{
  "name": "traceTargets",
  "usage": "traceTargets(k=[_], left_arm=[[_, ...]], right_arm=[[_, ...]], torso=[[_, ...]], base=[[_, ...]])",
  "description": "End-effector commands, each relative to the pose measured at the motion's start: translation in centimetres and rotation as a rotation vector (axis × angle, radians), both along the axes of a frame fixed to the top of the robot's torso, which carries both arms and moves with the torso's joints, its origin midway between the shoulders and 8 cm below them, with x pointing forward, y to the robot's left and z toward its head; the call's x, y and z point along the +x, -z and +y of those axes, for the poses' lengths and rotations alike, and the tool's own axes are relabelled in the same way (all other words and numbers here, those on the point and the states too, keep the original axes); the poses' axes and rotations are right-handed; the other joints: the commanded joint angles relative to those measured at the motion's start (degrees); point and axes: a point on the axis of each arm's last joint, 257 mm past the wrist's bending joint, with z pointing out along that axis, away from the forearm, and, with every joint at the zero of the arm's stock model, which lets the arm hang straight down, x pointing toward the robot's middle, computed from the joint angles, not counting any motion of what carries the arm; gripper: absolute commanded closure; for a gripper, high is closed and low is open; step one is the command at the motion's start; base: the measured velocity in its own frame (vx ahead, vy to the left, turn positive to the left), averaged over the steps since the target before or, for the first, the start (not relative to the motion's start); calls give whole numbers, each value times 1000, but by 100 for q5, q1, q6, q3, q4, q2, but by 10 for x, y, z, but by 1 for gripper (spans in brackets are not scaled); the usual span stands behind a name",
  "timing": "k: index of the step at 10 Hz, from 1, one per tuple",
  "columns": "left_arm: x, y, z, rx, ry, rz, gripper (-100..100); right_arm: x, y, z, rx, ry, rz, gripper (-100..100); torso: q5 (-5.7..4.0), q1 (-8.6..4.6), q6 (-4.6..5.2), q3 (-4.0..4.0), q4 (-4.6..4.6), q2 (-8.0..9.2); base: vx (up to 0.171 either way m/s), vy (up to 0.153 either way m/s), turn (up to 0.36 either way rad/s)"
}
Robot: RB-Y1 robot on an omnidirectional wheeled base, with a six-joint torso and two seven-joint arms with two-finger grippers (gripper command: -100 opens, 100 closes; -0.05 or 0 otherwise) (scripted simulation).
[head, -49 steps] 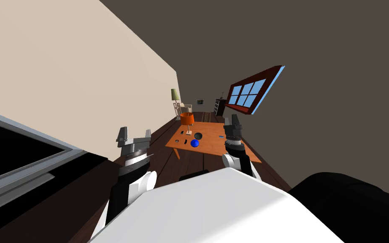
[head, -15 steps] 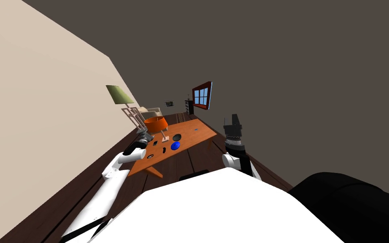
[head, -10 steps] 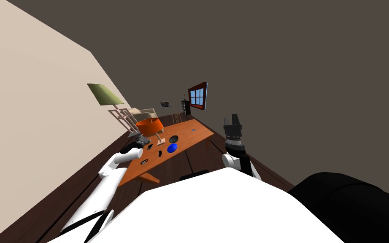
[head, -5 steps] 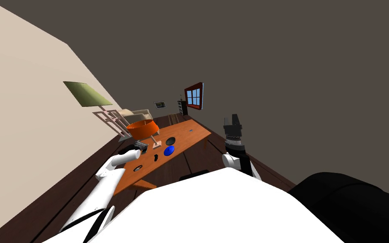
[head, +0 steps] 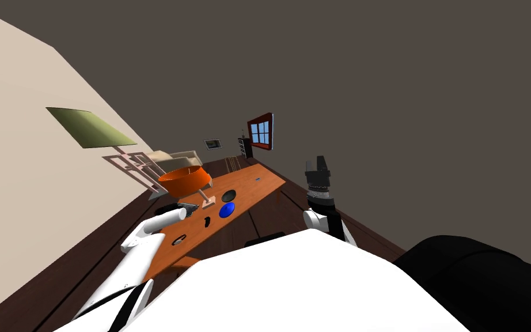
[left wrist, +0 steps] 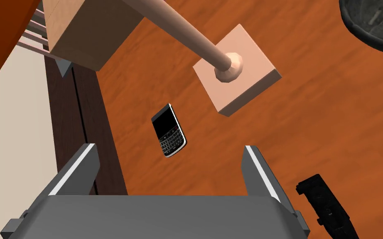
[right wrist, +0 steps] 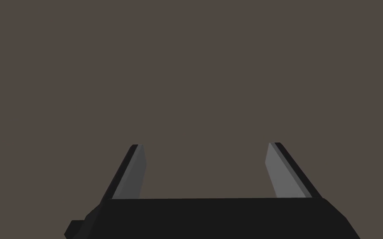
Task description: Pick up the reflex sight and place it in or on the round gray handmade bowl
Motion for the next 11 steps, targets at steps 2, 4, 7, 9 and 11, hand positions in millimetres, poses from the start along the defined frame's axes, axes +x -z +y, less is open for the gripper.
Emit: traceTargets(k=[2, 4, 7, 9, 11], left_arm=[[-29, 36, 8, -117, -105, 64, -100], [-50, 60, 11, -191, -173, 106, -100], [-74, 84, 11, -264, -243, 150, -100], [-111, 118, 4, -387, -359, 210, -100], [-135, 139, -2, -448, -422, 253, -100]], right_arm=[[0, 0, 0, 0, 0, 0, 0], [0, 0, 0, 0, 0, 0, 0], [0, 0, 0, 0, 0, 0, 0], [0, 0, 0, 0, 0, 0, 0], [0, 0, 0, 0, 0, 0, 0]], torso=[[0, 0, -2, 0, 0, 1], [0, 0, -3, 0, 0, 0], [0, -1, -3, -1, -1, -2], [0, 0, -1, -1, 0, -2], [-1, 1, -5, -4, -2, -6]], base=[[37, 4, -106], [38, 3, -86], [39, 1, -70], [53, 8, -114], [47, 11, -53]])
